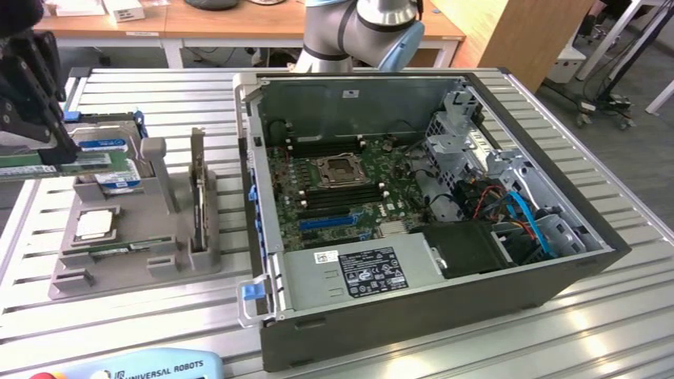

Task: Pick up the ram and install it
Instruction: 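Pick up the ram and move it above insertion slot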

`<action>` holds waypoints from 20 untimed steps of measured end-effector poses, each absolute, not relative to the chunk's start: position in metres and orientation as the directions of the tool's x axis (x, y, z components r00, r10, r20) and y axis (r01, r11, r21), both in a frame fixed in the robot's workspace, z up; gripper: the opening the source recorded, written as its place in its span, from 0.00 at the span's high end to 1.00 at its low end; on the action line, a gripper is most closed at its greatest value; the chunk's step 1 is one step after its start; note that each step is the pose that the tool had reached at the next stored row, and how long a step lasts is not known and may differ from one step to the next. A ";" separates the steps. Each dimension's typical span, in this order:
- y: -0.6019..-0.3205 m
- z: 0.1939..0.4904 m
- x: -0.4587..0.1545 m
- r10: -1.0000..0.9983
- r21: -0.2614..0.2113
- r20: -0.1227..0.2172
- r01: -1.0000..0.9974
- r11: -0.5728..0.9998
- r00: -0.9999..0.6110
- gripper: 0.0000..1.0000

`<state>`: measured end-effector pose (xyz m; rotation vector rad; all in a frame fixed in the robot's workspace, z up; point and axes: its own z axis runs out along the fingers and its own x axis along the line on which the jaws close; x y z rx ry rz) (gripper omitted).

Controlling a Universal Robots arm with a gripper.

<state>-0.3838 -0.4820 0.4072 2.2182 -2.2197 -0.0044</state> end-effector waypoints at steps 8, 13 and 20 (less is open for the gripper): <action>-0.482 0.427 -0.384 -1.000 0.004 0.001 -1.000 0.001 -0.001 0.89; -0.482 0.427 -0.384 -1.000 0.004 0.000 -1.000 0.001 -0.001 0.89; -0.482 0.427 -0.380 -1.000 0.004 0.001 -1.000 -0.005 0.005 0.89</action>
